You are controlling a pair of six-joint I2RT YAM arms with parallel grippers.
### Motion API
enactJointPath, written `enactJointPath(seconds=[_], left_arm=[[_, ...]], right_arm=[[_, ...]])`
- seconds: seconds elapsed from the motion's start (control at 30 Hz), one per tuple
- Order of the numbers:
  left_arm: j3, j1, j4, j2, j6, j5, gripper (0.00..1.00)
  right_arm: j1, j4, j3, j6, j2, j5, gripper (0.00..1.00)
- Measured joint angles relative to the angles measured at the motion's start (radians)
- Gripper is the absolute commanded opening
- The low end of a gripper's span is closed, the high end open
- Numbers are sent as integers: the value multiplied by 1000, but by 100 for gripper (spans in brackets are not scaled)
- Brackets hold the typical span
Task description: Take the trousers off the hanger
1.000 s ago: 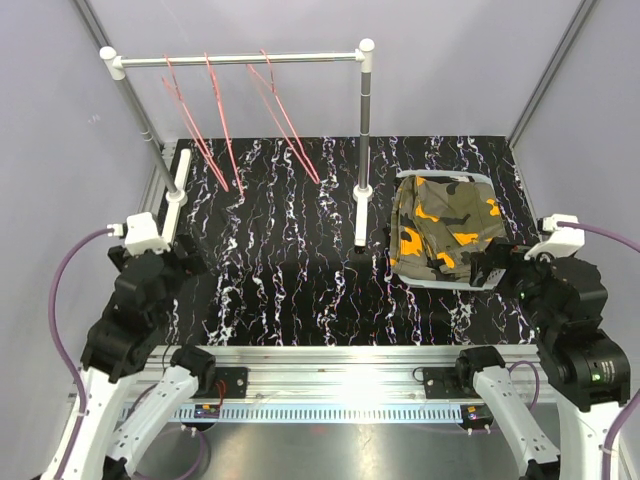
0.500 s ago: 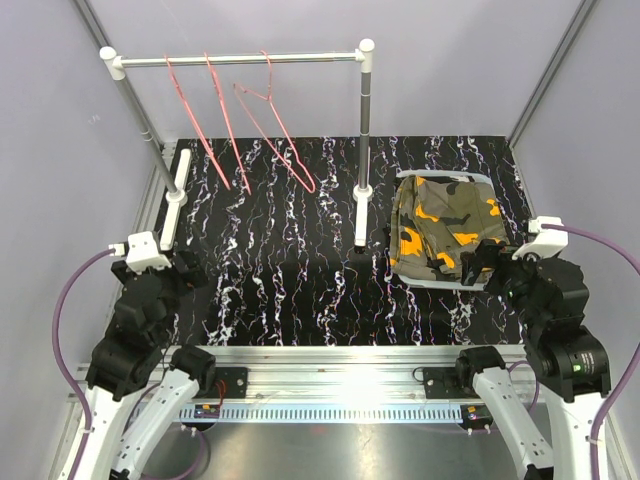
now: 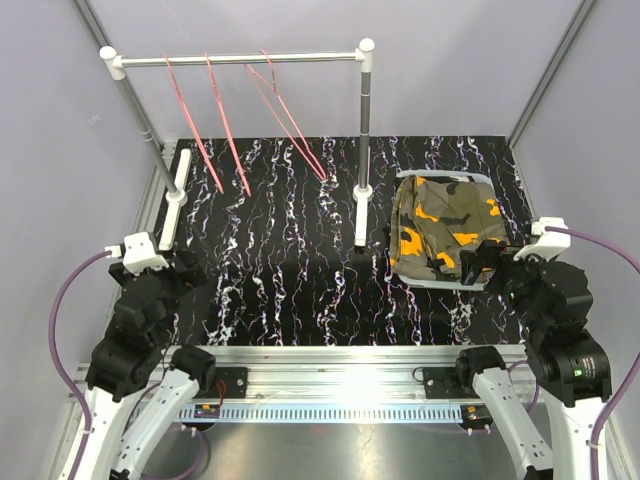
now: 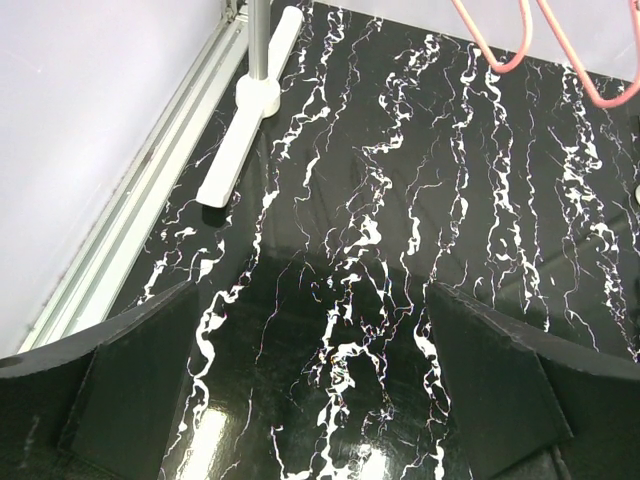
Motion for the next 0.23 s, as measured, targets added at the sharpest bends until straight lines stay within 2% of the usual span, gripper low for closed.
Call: enactJointPath(seconds=[0.23], left_arm=[[0, 0, -1, -21, -5, -9, 99]], right_arm=[[0, 15, 0, 1, 0, -24, 99]])
